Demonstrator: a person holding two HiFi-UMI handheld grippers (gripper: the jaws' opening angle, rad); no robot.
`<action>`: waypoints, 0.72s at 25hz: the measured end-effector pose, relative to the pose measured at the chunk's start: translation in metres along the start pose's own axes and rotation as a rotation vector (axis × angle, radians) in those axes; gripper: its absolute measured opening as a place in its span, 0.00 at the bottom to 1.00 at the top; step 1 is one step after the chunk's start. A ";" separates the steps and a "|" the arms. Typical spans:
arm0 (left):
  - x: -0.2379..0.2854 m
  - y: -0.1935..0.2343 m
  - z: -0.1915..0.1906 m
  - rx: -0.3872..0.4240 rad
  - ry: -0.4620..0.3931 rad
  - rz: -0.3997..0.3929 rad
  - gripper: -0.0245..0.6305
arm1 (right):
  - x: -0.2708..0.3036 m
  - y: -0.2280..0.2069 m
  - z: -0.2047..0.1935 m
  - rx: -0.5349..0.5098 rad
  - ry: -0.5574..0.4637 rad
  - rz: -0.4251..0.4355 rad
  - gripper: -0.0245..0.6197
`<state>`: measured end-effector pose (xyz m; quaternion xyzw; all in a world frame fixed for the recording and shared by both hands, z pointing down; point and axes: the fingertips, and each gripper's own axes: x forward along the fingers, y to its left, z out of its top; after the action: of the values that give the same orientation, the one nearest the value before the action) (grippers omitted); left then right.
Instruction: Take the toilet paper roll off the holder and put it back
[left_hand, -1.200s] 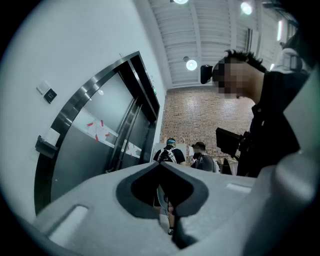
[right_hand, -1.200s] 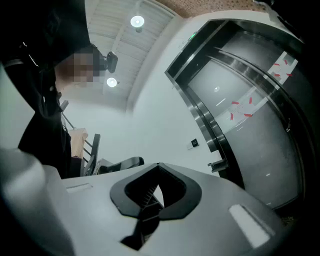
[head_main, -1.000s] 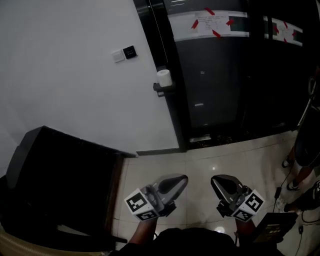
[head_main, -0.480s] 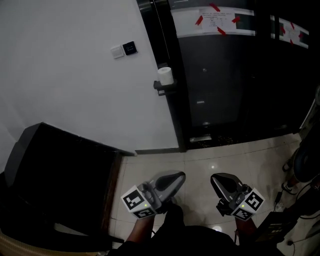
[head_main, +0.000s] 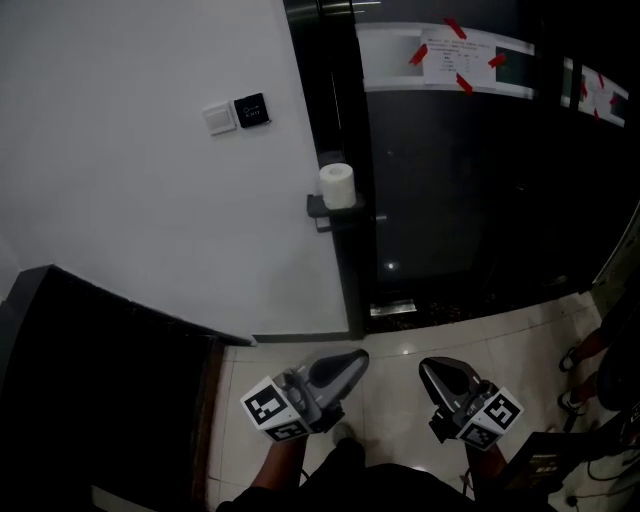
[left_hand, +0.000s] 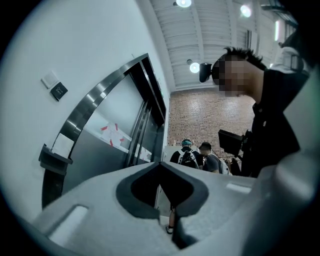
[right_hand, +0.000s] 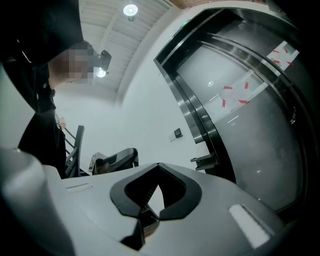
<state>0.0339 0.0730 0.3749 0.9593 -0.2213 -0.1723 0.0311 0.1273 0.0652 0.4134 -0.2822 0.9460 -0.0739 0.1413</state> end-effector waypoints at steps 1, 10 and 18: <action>0.000 0.020 0.007 -0.010 -0.002 -0.008 0.04 | 0.021 -0.010 -0.003 0.002 0.020 -0.009 0.04; -0.011 0.176 0.048 -0.036 -0.020 -0.024 0.04 | 0.169 -0.076 -0.017 -0.041 0.113 -0.083 0.04; -0.007 0.226 0.057 -0.060 -0.028 -0.019 0.04 | 0.225 -0.117 -0.016 -0.052 0.126 -0.131 0.04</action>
<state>-0.0848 -0.1266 0.3545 0.9575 -0.2072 -0.1928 0.0552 0.0019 -0.1561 0.4039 -0.3420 0.9341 -0.0759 0.0689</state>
